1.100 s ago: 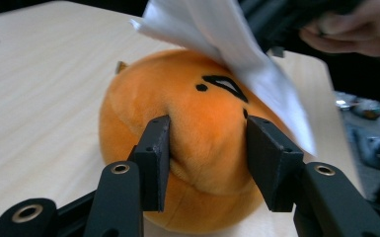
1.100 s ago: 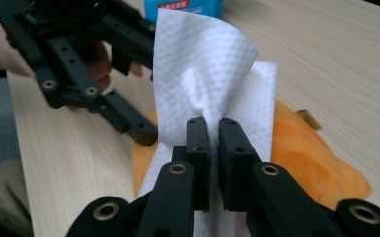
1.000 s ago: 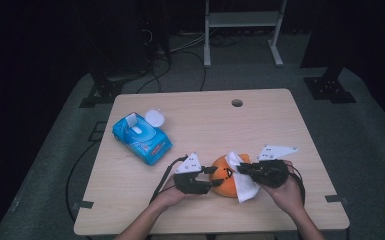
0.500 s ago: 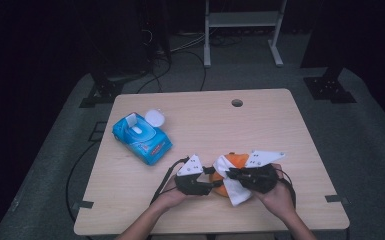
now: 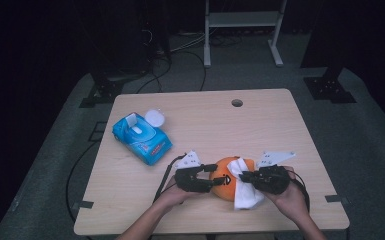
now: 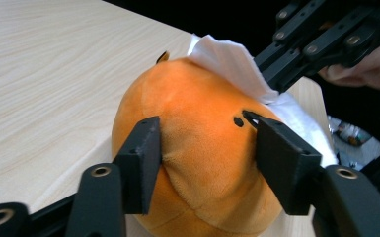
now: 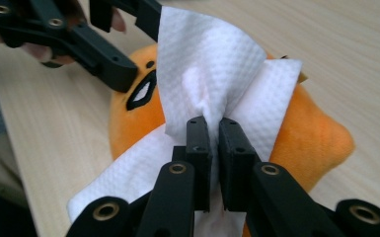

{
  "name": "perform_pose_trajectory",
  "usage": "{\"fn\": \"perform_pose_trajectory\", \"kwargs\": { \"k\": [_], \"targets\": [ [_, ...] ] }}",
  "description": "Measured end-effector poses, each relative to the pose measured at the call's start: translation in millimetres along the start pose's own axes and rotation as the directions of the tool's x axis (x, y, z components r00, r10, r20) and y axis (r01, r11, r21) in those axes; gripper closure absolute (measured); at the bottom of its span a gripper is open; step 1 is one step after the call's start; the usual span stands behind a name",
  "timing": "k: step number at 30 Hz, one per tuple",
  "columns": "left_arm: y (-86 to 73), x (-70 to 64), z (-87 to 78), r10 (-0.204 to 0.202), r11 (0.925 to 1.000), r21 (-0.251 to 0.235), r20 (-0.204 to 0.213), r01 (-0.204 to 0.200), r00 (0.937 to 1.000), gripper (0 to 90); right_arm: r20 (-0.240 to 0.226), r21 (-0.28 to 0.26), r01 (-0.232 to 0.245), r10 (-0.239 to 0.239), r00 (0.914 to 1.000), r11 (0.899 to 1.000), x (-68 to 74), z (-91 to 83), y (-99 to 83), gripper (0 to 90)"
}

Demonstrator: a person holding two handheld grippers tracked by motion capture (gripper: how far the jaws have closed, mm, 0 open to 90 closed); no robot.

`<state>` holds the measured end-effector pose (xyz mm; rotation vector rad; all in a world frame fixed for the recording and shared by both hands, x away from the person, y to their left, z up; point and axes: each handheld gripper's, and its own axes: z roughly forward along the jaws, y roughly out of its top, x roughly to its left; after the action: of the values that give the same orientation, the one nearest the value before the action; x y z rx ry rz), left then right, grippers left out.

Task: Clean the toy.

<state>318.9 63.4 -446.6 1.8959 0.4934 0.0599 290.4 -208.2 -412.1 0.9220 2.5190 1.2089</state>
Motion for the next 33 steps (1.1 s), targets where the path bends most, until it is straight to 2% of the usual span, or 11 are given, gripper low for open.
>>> {"fn": "perform_pose_trajectory", "kwargs": {
  "k": [3,9,12,17,19,22,23,24,27,29,33],
  "targets": [
    [1.3,-4.3,0.1,0.055,0.9983,0.021,-0.020,-0.054,0.9983,48.3,0.008,0.014,0.021,-0.021,0.9997,1.000,4.6,-2.4,4.0,83.7],
    [-0.2,-6.9,2.4,0.110,0.9937,0.023,-0.036,-0.110,0.9932,51.0,-0.001,-0.044,0.109,-0.109,0.9940,0.993,15.6,8.5,29.6,83.6],
    [-1.5,-5.7,2.0,0.121,0.9925,0.026,-0.041,-0.120,0.9918,50.9,-0.003,-0.043,0.103,-0.103,0.9947,0.994,12.0,12.1,33.6,83.6],
    [-2.2,-3.2,0.5,0.117,0.9929,0.023,-0.031,-0.116,0.9926,48.1,0.027,-0.023,0.060,-0.059,0.9979,0.998,-8.6,9.5,29.4,83.5],
    [-2.0,-0.9,-0.1,0.075,0.9972,0.002,-0.028,-0.075,0.9968,42.3,0.031,-0.015,0.041,-0.041,0.9987,0.999,-11.3,5.2,21.7,83.6],
    [-1.1,-2.9,1.2,0.070,0.9975,0.004,-0.022,-0.070,0.9973,39.9,0.023,-0.014,0.031,-0.031,0.9993,0.999,-3.2,-2.5,8.3,83.8],
    [-0.4,-7.2,2.9,0.107,0.9941,0.022,-0.020,-0.106,0.9941,42.7,0.025,-0.009,0.040,-0.039,0.9989,0.999,0.2,-3.9,8.2,83.8],
    [-0.4,-7.2,2.9,0.107,0.9941,0.022,-0.020,-0.106,0.9941,45.0,0.025,-0.009,0.040,-0.039,0.9989,0.999,0.2,-3.9,8.2,83.8],
    [0.9,-11.0,3.2,0.156,0.9870,0.046,-0.030,-0.154,0.9874,48.5,0.014,0.015,0.102,-0.102,0.9947,0.995,12.4,-2.1,20.4,83.7],
    [-0.4,-11.2,2.6,0.164,0.9856,0.047,-0.027,-0.162,0.9861,49.3,-0.018,0.005,0.113,-0.113,0.9935,0.994,17.6,3.9,30.5,83.7],
    [-0.8,-12.5,2.3,0.189,0.9810,0.052,-0.028,-0.187,0.9816,50.0,-0.022,-0.004,0.137,-0.137,0.9903,0.991,21.3,14.4,42.8,83.7]
  ]
}}
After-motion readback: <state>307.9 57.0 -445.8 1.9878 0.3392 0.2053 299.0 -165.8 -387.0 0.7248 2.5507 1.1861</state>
